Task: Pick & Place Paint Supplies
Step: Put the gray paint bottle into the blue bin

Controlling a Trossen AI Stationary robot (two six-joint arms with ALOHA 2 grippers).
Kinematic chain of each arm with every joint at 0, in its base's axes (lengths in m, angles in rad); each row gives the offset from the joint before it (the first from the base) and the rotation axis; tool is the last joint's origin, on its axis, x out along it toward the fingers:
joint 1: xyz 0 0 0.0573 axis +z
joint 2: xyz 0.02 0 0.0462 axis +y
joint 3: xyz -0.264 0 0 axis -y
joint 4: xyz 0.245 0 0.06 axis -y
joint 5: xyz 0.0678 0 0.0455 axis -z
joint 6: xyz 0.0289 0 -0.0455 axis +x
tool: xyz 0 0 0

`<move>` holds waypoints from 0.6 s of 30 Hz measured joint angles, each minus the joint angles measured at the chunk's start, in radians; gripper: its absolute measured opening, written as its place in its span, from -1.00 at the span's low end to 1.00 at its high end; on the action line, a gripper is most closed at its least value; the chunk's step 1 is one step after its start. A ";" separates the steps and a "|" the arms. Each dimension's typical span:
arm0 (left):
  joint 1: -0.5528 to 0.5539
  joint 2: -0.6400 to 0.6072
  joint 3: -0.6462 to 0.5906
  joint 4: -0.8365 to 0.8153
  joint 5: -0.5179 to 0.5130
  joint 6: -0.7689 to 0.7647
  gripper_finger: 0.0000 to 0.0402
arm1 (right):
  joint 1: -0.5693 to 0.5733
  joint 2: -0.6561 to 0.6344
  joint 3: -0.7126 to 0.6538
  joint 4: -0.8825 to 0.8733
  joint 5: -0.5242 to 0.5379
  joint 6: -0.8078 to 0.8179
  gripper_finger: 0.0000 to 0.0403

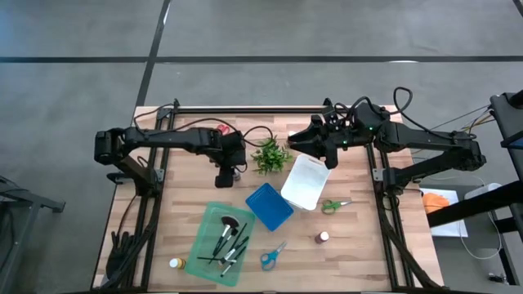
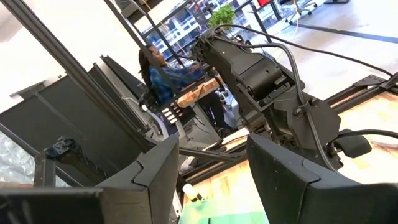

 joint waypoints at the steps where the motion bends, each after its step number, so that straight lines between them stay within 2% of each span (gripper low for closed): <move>1: 0.000 0.000 0.005 -0.005 0.000 -0.001 -0.41 | 0.000 0.000 0.000 0.000 0.000 -0.001 -0.08; 4: -0.008 -0.002 0.053 -0.023 0.001 -0.011 -0.41 | 0.000 0.000 0.000 0.000 0.000 -0.004 -0.08; 10: -0.096 0.002 0.263 -0.121 -0.022 -0.042 -0.41 | 0.000 0.000 0.000 -0.007 0.000 -0.004 -0.08; 13: -0.163 0.034 0.367 -0.190 -0.070 -0.091 -0.41 | 0.000 0.000 0.000 -0.034 0.001 -0.004 -0.08; 18: -0.266 0.131 0.527 -0.277 -0.090 -0.194 -0.41 | 0.000 -0.007 0.000 -0.089 0.001 -0.006 -0.08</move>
